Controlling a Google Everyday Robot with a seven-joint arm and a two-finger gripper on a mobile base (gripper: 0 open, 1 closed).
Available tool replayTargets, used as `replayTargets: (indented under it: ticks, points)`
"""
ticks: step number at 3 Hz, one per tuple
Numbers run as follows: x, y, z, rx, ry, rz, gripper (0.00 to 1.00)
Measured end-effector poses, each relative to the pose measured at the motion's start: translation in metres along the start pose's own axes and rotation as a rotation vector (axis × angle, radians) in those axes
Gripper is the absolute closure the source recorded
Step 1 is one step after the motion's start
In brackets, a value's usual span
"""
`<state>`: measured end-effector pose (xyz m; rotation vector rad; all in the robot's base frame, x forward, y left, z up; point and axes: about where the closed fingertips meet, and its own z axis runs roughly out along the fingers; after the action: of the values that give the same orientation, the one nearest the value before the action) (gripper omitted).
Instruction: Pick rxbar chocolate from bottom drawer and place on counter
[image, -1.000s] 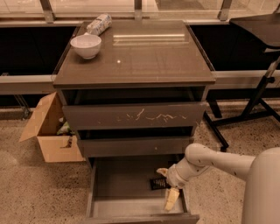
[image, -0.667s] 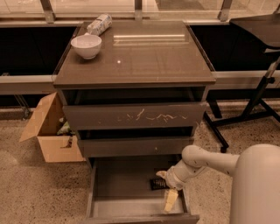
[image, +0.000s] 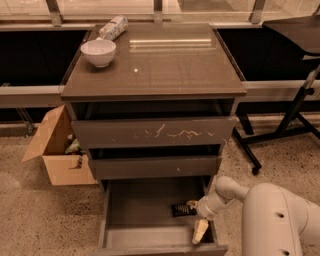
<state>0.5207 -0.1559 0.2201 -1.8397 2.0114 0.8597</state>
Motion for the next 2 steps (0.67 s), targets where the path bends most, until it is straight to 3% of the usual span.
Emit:
replayTargets:
  ticks: [2]
  points:
    - [0.0004,-0.0009,0.0018,-0.005,-0.026,-0.013,0.0]
